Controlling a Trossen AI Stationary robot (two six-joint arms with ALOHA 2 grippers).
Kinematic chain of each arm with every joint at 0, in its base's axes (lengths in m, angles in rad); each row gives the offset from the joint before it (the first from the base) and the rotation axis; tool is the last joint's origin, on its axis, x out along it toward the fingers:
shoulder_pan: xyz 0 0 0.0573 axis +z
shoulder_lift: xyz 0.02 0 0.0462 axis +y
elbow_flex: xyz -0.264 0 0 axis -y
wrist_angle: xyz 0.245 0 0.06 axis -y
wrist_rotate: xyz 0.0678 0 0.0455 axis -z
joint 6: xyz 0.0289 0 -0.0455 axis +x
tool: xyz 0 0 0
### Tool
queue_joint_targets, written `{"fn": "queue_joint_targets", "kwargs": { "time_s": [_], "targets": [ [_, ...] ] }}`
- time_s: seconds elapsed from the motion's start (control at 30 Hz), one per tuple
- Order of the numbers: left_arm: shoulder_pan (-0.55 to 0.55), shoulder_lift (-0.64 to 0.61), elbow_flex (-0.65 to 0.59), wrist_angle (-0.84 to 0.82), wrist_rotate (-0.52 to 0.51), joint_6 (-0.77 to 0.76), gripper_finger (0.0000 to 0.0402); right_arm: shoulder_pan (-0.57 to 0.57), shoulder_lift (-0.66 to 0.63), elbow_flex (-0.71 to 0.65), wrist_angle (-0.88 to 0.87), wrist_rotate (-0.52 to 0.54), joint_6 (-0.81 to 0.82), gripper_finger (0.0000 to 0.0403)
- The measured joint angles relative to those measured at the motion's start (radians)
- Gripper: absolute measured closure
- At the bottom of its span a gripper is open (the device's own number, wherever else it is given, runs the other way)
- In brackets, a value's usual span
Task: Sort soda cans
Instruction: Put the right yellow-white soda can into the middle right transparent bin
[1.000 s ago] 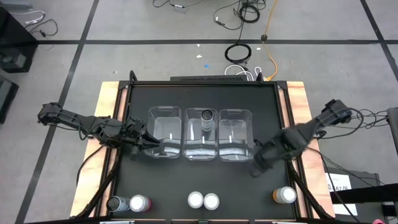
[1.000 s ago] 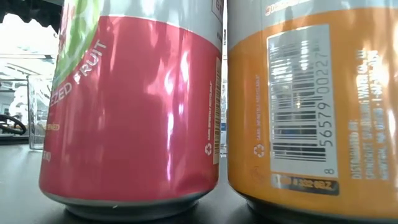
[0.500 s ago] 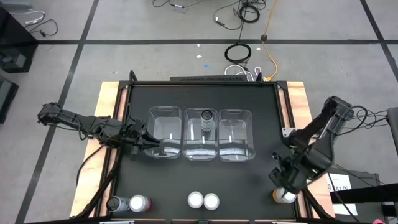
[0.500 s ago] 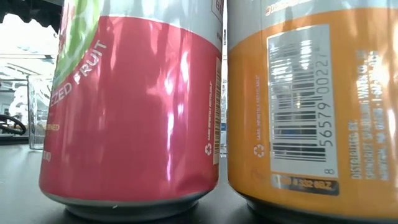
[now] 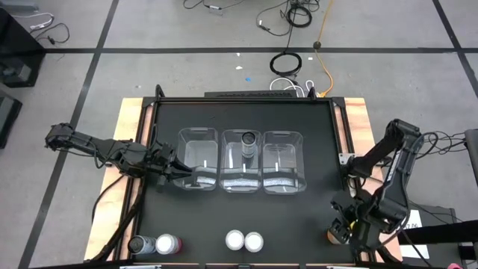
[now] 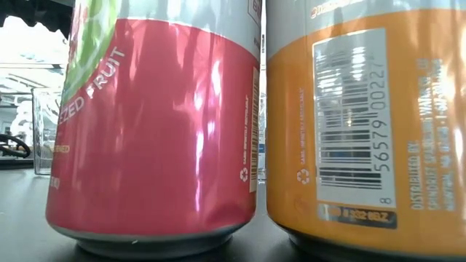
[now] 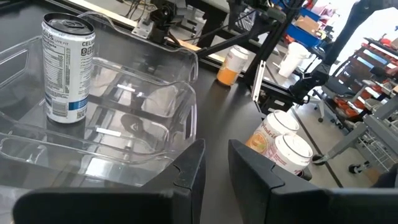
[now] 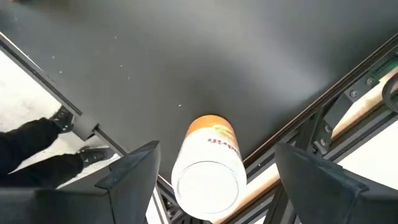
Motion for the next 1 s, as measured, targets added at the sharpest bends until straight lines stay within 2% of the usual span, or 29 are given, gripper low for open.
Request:
{"fn": "queue_joint_targets", "kwargs": {
  "time_s": [0.13, 0.4, 0.53, 1.0],
  "targets": [
    [0.000, 0.000, 0.000, 0.000, 0.000, 0.000, 0.0322, 0.019, 0.027, 0.000, 0.012, -0.001, 0.002, 0.0077],
    [0.000, 0.000, 0.000, 0.000, 0.000, 0.000, 0.0322, 0.053, 0.071, 0.000, 0.027, -0.051, -0.016, 0.0008],
    [0.000, 0.000, 0.000, 0.000, 0.000, 0.000, 0.0322, 0.058, 0.081, 0.000, 0.046, -0.056, 0.001, 0.0011],
    [0.000, 0.000, 0.000, 0.000, 0.000, 0.000, 0.0322, 0.067, 0.105, 0.000, 0.142, -0.052, -0.125, 0.0016]
  ]
}}
